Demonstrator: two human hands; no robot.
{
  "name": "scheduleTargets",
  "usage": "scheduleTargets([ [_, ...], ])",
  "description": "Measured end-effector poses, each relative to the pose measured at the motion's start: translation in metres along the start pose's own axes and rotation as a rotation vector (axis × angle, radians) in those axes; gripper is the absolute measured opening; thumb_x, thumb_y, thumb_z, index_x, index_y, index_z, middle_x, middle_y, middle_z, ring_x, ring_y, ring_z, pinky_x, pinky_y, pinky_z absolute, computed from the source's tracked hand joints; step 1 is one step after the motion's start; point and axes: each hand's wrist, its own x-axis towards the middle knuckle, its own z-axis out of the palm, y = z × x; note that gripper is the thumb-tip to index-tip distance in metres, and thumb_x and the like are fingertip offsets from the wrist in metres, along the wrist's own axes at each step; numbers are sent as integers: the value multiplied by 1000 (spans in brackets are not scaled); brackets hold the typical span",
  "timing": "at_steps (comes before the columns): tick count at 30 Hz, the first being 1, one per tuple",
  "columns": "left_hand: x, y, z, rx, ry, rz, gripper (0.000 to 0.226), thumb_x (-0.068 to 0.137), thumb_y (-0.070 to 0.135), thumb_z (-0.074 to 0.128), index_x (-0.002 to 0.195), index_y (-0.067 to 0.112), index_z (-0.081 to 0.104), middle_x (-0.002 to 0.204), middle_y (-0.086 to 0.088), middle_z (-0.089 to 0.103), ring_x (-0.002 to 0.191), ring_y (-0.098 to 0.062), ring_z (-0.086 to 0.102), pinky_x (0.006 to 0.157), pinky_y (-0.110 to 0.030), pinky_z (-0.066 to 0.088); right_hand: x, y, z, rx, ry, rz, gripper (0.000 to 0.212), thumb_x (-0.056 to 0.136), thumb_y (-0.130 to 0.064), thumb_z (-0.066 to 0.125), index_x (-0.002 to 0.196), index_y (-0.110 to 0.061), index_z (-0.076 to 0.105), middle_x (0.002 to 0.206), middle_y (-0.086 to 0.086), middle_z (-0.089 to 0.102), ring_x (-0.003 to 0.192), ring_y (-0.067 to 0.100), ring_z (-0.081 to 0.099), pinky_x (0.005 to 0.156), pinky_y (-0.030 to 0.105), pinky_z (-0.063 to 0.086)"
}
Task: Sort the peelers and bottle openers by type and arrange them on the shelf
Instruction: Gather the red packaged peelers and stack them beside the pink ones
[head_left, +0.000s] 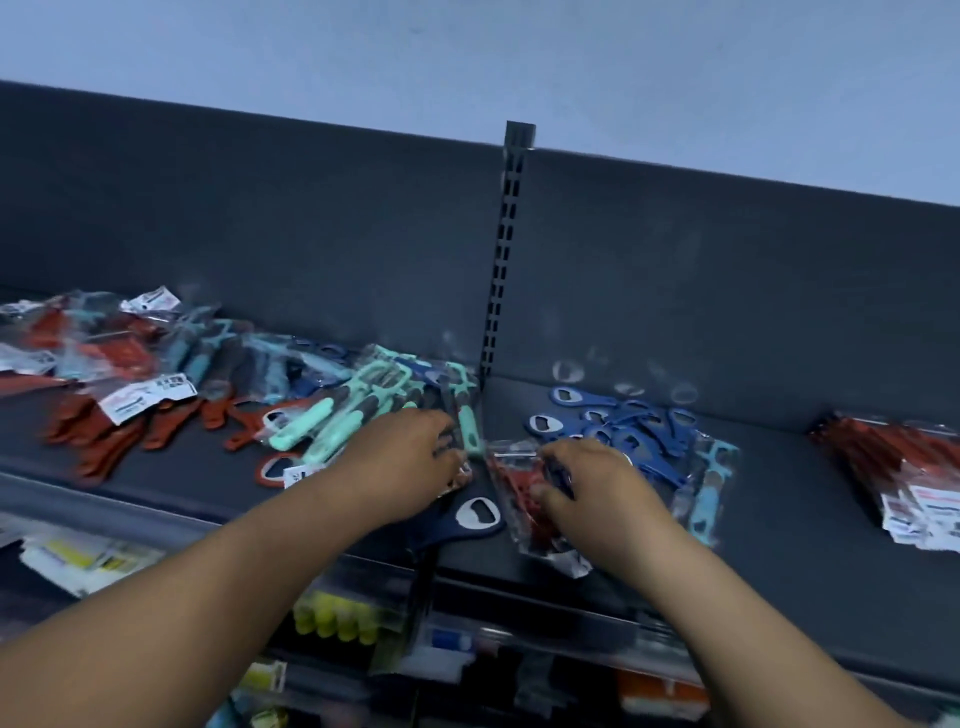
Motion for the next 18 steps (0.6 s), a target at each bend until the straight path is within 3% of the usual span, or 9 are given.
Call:
scheduleTargets([
  [3,-4,-13,-3,9,-112,-8,44,89,52,54,115,17,58,115,-3,60,103,-22,56,83,-33,47,1,-17,2,-64,-37,79,35,87,-48,58,110,-21,54,106,2,56,101,23,55,76,29,41],
  [5,-4,-20,-1,42,-136,-6,39,87,56,54,106,21,57,102,-1,60,93,-21,56,74,-32,45,4,-21,7,-117,-76,112,42,83,-52,59,111,-22,53,108,3,58,101,26,56,75,30,42],
  [9,-3,-31,6,140,-92,2,27,87,41,59,106,22,59,105,-1,56,98,-21,54,83,-35,47,13,-22,19,-96,-89,140,42,83,-41,60,118,-21,50,115,6,58,104,27,57,80,31,45],
  [13,4,-31,5,76,-2,-16,39,89,37,58,123,18,57,122,-4,57,112,-23,52,92,-34,45,21,-20,18,52,3,134,36,82,-30,61,116,-22,52,110,3,62,101,24,59,79,31,47],
  [15,8,-26,-2,-99,83,-46,42,93,42,54,128,18,56,124,-2,59,113,-21,55,93,-32,45,26,-21,14,175,114,94,30,81,-30,62,109,-24,53,105,0,63,94,20,60,80,32,50],
  [18,15,-15,-10,-718,2,-153,40,92,47,52,118,19,64,115,2,68,103,-14,62,95,-33,46,36,-35,8,434,238,-23,27,80,-29,69,97,-32,50,98,-10,63,87,7,62,78,28,50],
])
